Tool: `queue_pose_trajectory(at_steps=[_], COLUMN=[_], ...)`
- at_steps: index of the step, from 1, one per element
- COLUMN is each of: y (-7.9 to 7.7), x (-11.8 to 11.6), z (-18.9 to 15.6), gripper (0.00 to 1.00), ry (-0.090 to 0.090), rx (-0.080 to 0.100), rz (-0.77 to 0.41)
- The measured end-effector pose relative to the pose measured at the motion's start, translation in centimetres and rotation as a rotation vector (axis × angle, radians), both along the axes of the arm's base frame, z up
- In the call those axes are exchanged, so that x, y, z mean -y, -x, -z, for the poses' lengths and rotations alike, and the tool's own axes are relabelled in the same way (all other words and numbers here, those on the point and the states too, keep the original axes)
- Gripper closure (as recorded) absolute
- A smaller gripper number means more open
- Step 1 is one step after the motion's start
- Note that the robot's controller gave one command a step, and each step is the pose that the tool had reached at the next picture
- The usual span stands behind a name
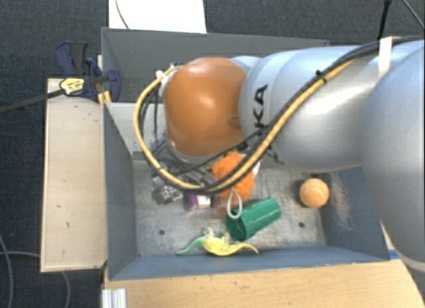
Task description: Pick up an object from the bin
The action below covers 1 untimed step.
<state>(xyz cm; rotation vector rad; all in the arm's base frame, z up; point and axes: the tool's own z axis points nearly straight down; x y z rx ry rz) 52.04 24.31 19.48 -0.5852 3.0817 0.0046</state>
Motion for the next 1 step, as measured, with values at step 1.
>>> queue_pose_trajectory(at_steps=[1], y=[-0.37], x=[4.99], z=[0.30], gripper=[1.00], ry=[0.001], rx=[-0.003], rz=[0.120])
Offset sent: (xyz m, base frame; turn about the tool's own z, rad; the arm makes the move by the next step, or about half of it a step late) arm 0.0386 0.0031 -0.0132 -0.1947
